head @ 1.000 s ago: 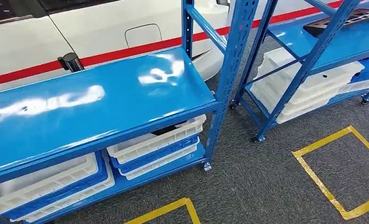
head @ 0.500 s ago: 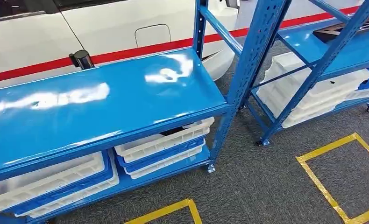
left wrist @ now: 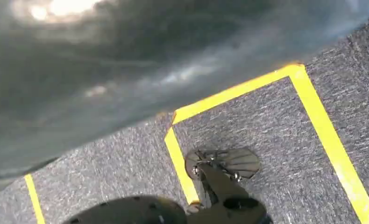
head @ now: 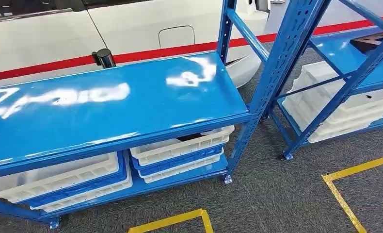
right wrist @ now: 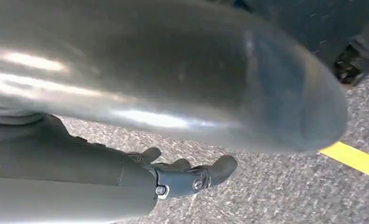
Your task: Take the parts from the cabinet and place them on the table.
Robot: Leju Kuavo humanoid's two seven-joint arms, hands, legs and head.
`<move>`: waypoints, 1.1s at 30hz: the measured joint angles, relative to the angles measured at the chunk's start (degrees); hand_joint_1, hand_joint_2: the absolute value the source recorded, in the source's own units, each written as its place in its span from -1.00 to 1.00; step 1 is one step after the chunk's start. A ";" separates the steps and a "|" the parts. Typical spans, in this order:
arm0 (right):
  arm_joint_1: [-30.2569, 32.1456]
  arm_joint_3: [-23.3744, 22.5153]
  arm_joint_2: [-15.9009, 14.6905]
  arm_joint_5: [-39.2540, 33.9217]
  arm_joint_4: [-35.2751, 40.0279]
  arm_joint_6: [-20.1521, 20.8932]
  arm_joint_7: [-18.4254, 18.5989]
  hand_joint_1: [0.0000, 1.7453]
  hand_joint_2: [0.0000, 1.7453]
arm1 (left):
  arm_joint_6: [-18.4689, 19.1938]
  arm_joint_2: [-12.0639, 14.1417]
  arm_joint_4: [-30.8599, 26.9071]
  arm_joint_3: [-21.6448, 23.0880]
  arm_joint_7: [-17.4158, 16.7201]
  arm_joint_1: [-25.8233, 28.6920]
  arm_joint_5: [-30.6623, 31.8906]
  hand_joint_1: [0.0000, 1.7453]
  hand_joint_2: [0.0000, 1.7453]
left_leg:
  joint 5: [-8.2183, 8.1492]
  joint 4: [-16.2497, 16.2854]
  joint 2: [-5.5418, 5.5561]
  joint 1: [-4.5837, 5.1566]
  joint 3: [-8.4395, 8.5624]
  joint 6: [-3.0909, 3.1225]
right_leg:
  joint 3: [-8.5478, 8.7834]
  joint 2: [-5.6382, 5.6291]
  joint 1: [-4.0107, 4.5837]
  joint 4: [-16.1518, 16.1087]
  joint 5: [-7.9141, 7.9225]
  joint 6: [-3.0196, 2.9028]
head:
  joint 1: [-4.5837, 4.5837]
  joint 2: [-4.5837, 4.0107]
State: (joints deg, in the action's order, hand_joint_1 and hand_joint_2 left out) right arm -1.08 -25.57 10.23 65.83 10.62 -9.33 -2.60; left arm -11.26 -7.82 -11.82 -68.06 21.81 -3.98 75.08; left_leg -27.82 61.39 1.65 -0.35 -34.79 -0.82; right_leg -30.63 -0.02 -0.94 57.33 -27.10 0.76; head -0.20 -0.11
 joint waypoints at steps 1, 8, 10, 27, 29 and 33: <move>0.00 0.00 0.02 0.08 0.00 0.00 0.00 -1.00 -1.00 | -0.04 0.00 0.00 0.00 -0.02 -0.05 0.00 -1.00 -1.00 | -2.10 3.36 -0.59 -0.12 -1.52 -0.19 | 0.14 0.34 0.01 0.01 -0.13 -0.28 | -0.21 0.00; 0.12 -0.02 -0.02 0.13 -0.02 0.00 0.09 -1.00 -1.00 | -0.24 -0.02 0.00 0.09 -0.04 -0.01 0.07 -1.00 -1.00 | -0.21 4.92 -2.00 -0.87 -2.07 -0.91 | 0.72 2.71 0.08 0.05 -0.59 -0.54 | -0.15 0.00; 0.15 -0.02 -0.02 0.07 0.00 0.00 0.09 -1.00 -1.00 | -0.24 -0.06 0.00 0.17 -0.04 -0.12 0.17 -1.00 -1.00 | 1.23 -2.06 -4.94 -0.68 1.74 -0.79 | 1.13 3.31 0.43 0.11 -1.03 0.12 | -0.17 0.00; 0.09 -0.02 -0.24 0.20 -0.02 0.09 0.07 -1.00 -1.00 | -0.31 -0.20 0.00 0.37 -0.04 -0.19 0.57 -1.00 -1.00 | 2.20 -2.55 2.90 0.23 0.94 1.32 | -0.43 -2.30 0.18 0.67 -1.12 2.13 | 0.40 0.00; -0.03 -0.02 -0.28 0.24 0.00 0.09 0.07 -1.00 -1.00 | -0.31 -0.17 0.00 0.37 -0.04 -0.15 0.57 -1.00 -1.00 | 2.32 -2.89 3.17 0.00 0.94 0.71 | -0.52 -1.65 0.38 0.78 -1.06 1.40 | 0.22 0.00; 0.05 -0.02 -0.17 0.28 0.00 0.11 0.00 -1.00 -1.00 | -0.31 -0.09 0.00 0.37 -0.02 -0.03 0.61 -1.00 -1.00 | -0.46 0.92 -0.16 -0.20 -0.62 -0.30 | 0.25 -0.35 -0.19 0.29 -0.41 -0.27 | -0.21 0.00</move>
State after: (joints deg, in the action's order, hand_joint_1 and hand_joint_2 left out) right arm -1.03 -25.59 10.05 66.12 10.62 -9.22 -2.60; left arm -11.56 -7.91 -11.82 -67.69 21.79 -4.01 75.69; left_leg -28.28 62.31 1.49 -0.55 -35.41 -1.12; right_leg -30.38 -0.37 -1.13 57.62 -27.51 0.48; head -0.41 -0.11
